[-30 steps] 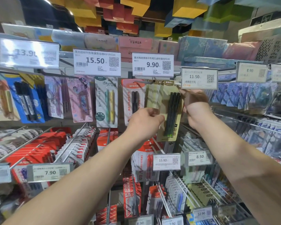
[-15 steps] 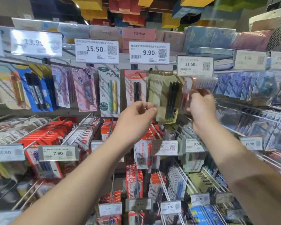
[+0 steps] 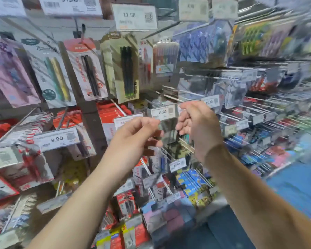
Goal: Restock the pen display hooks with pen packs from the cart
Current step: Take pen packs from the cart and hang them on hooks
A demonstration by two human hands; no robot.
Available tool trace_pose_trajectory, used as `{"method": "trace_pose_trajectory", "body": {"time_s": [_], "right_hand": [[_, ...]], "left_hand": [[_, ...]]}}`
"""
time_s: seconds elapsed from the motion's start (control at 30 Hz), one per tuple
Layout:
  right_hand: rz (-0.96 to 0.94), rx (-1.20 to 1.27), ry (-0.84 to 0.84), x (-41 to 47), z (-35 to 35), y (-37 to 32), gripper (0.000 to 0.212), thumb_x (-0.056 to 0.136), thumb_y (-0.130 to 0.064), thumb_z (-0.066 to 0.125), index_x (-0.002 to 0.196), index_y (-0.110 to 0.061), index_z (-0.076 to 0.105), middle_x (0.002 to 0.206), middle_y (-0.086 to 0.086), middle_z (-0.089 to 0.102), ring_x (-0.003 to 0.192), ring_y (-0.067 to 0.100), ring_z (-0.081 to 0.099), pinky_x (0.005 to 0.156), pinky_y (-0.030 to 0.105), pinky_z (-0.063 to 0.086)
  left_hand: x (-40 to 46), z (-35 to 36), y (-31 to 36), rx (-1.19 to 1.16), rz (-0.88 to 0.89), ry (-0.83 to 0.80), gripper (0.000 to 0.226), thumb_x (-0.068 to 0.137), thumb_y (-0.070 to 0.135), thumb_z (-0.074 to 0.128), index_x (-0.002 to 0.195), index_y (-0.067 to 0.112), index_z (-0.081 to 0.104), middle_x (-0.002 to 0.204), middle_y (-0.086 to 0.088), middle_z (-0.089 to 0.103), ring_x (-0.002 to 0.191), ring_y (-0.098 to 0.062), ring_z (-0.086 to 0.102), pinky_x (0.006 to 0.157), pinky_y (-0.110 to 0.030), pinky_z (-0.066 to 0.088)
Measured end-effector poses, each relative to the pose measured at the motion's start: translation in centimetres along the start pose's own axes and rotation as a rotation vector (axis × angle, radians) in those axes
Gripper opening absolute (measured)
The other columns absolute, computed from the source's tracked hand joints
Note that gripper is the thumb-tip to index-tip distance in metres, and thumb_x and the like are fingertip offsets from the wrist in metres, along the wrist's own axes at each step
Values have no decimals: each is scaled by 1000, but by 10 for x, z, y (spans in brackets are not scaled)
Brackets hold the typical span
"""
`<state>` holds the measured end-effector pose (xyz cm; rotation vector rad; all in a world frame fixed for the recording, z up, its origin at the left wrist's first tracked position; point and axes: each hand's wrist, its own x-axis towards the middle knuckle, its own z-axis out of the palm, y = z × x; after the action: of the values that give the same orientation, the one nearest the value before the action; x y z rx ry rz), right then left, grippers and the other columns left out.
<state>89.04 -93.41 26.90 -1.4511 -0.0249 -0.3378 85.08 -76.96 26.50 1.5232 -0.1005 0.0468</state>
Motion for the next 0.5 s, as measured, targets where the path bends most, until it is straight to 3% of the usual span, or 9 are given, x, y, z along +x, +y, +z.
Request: {"method": "trace_pose_trajectory", "body": {"time_s": [0.13, 0.27, 0.4, 0.5], "right_hand": [[63, -34, 140, -45, -53, 15, 16, 105, -14, 52, 95, -9, 63, 69, 5, 62, 55, 22, 63, 48, 28, 45], [158, -107, 298, -97, -114, 32, 20, 108, -15, 48, 94, -9, 61, 62, 0, 63, 50, 18, 62, 49, 26, 47], [278, -107, 505, -150, -182, 37, 21, 107, -11, 46, 91, -10, 59, 64, 6, 59, 48, 19, 61, 46, 25, 45], [325, -90, 700, -192, -234, 39, 18, 105, -10, 49, 90, -11, 58, 67, 9, 58, 50, 21, 58, 52, 30, 41]], "left_hand": [[-12, 36, -34, -96, -117, -209, 15, 103, 19, 57, 106, 14, 70, 87, -5, 75, 66, -16, 68, 53, -24, 53], [-30, 80, -77, -86, -204, -391, 17, 104, 16, 54, 109, 13, 70, 85, -5, 76, 65, -18, 67, 58, -28, 50], [-55, 136, -100, -140, -370, -537, 14, 104, 12, 50, 102, 16, 63, 66, 5, 74, 50, -10, 66, 48, -20, 50], [-73, 174, -117, -98, -395, -666, 15, 105, 15, 51, 103, 16, 66, 71, 4, 75, 55, -10, 68, 53, -23, 51]]}}
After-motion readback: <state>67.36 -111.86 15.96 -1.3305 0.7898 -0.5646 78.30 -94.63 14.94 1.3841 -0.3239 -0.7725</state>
